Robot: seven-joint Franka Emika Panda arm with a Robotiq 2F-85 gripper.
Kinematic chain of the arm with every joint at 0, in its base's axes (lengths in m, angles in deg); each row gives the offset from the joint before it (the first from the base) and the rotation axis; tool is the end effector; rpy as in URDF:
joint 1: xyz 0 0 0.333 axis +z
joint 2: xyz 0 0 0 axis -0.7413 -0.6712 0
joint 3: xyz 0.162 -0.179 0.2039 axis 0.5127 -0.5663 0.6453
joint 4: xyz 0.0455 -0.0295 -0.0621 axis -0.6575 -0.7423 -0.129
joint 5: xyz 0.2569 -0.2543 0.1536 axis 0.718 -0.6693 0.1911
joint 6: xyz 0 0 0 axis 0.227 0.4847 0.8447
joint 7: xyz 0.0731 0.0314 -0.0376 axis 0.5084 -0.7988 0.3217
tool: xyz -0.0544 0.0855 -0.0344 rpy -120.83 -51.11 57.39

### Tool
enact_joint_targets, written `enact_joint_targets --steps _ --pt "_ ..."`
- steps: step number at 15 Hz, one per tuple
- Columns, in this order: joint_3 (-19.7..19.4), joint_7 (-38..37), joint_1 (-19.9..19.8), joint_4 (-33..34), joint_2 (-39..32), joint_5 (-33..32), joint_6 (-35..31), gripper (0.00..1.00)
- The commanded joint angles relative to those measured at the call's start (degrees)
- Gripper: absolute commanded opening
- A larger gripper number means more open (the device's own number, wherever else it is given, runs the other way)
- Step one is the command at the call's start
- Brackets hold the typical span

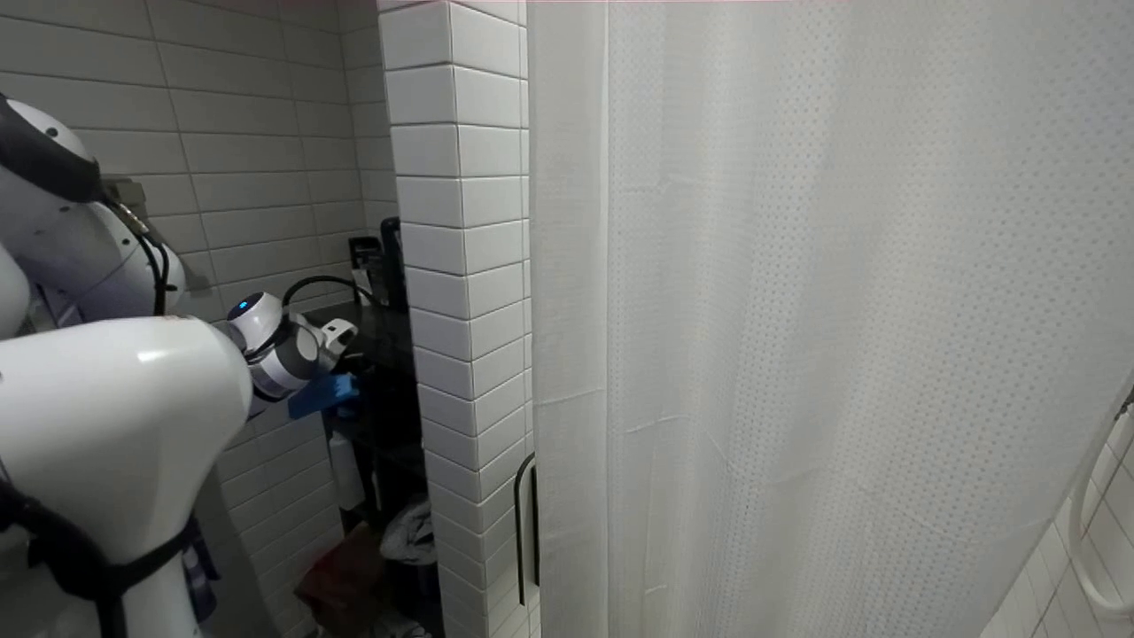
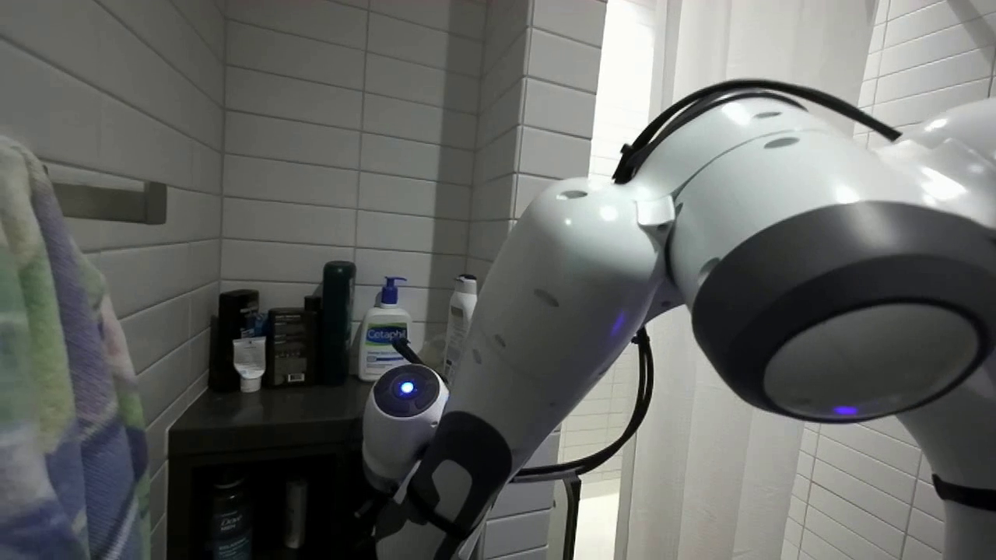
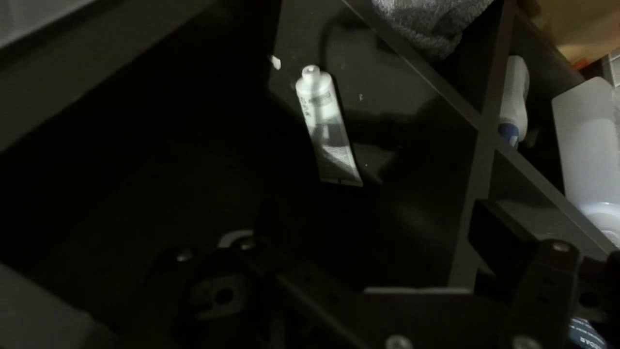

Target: Put the white tube on the top shelf.

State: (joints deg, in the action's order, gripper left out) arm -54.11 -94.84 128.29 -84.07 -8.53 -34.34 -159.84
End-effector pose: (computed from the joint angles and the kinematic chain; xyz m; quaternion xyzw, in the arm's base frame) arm 0.5051 0.3618 0.1193 0.9198 0.2264 0.2821 0.1521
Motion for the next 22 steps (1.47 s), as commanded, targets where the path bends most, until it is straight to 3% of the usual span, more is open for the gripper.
enact_joint_targets --steps 1,9,14,15,20,21,22 --pt "0.3 -2.9 1.1 -5.5 8.0 -4.5 5.6 1.00" --pt "3.5 -8.8 -0.7 -10.6 22.9 -13.8 26.7 1.00" --pt "9.5 -12.5 -5.0 -11.8 36.3 -22.0 45.3 1.00" --pt "5.5 -8.8 -0.5 -12.2 37.5 -17.6 49.9 1.00" --pt "4.9 -10.3 0.7 -12.3 51.0 -18.5 71.2 1.00" --pt "15.1 -12.6 -9.1 -11.9 55.2 -21.2 75.4 1.00" --pt "17.5 -12.4 -11.3 -11.8 57.2 -21.3 78.9 1.00"
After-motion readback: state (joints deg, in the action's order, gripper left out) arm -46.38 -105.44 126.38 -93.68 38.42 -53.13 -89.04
